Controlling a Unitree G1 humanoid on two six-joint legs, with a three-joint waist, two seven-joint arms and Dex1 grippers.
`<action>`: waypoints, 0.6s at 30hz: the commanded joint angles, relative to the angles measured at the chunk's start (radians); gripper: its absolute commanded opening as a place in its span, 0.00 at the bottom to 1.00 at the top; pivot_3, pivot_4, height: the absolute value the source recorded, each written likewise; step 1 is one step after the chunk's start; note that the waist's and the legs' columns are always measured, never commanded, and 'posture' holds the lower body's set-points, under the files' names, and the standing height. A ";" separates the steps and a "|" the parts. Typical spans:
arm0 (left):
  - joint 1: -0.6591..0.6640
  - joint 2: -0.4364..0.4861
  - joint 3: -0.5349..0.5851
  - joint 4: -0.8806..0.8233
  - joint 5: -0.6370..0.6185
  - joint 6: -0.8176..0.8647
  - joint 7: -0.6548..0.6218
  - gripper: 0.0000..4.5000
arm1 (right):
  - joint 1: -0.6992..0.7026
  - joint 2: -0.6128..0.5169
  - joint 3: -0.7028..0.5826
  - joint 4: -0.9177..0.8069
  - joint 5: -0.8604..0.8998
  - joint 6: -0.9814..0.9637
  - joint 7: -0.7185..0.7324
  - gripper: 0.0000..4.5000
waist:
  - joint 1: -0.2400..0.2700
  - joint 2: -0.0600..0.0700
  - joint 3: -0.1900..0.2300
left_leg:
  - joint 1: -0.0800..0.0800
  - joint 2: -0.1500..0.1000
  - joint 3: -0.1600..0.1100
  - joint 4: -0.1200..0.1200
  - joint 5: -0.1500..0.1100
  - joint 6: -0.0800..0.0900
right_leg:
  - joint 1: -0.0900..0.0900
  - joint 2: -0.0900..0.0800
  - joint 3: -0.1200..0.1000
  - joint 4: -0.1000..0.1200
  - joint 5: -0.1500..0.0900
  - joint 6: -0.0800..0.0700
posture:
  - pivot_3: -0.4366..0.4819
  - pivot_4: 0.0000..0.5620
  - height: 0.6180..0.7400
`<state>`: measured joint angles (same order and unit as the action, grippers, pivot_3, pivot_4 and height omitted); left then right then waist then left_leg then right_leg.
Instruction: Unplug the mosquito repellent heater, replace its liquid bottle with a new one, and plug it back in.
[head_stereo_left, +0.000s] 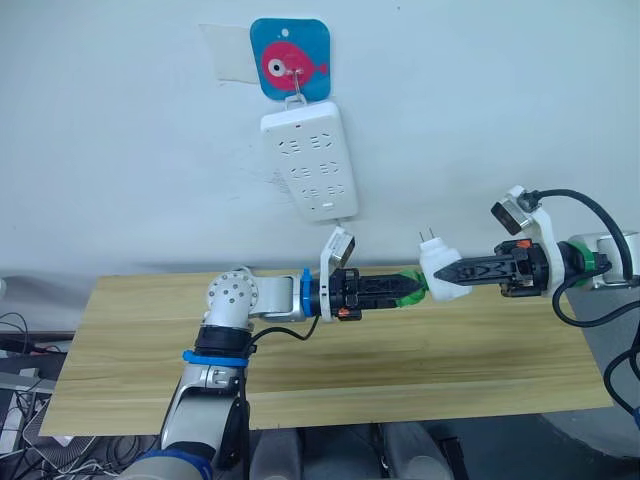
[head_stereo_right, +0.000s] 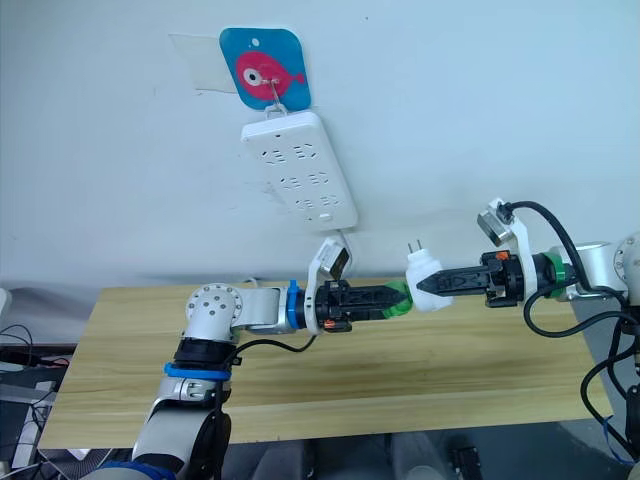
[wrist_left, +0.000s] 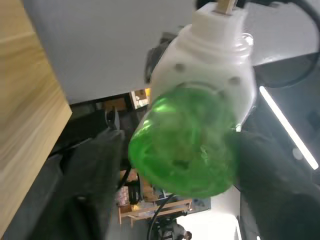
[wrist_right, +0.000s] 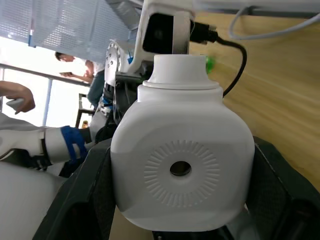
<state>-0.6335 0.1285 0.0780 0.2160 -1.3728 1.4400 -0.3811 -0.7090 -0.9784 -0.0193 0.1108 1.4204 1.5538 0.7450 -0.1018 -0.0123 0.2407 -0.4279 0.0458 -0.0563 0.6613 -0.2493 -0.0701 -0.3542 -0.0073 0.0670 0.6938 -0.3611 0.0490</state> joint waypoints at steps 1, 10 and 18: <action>-0.035 0.025 0.010 -0.055 0.043 -0.038 -0.043 0.99 | -0.021 -0.013 -0.066 0.028 -0.006 0.041 0.031 0.66 | 0.000 0.000 0.000 | 0.000 0.000 0.000 0.000 0.000 0.000 | 0.000 0.000 0.000 0.000 0.000 0.000 | 0.27 0.40 1.00; 0.023 0.341 -0.148 -0.535 0.413 -0.476 -0.502 0.99 | -0.040 -0.038 -0.107 0.161 -0.060 0.061 0.062 0.66 | -0.009 0.000 0.001 | 0.000 0.000 0.003 -0.001 0.000 0.000 | -0.001 0.000 0.002 -0.001 0.000 0.000 | 0.29 0.41 1.00; 0.223 0.267 -0.329 -0.367 1.225 -1.880 -0.562 0.99 | -0.080 -0.069 -0.056 0.235 0.009 0.061 0.096 0.66 | 0.015 0.001 0.001 | 0.001 0.000 0.006 -0.001 0.000 0.000 | 0.001 -0.001 0.004 -0.006 0.001 0.001 | 0.29 0.39 1.00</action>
<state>-0.3982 0.4182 -0.2537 -0.2024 -0.2625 -0.1698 -0.9781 -0.7748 -1.0194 -0.0728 0.3684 1.3772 1.6060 0.8084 -0.0868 -0.0114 0.2418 -0.4271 0.0462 -0.0499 0.6603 -0.2501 -0.0694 -0.3530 -0.0080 0.0710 0.6886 -0.3598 0.0498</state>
